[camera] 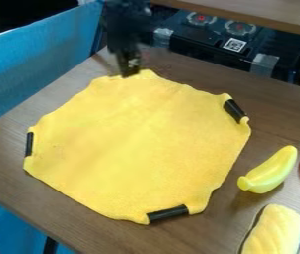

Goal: Fold the cloth from top left to bottom right

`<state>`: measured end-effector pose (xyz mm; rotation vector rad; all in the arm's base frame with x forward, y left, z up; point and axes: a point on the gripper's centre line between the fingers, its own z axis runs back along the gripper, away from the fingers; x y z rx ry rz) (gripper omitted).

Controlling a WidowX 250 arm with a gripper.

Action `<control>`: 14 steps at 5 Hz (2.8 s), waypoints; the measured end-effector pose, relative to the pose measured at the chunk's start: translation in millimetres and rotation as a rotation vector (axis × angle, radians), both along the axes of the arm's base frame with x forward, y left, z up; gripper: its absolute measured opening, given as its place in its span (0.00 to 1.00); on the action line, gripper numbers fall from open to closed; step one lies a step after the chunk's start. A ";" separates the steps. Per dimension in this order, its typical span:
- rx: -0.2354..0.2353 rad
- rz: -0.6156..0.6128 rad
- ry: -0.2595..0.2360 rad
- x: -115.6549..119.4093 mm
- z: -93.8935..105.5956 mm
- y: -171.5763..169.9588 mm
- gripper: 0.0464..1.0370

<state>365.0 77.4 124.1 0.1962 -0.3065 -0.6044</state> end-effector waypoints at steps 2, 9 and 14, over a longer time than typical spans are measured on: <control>0.021 -0.004 0.071 41.1 -34.6 50.8 0.96; 0.131 0.115 0.096 90.0 -91.9 83.2 0.91; 0.055 0.053 0.030 78.4 -55.1 30.3 0.01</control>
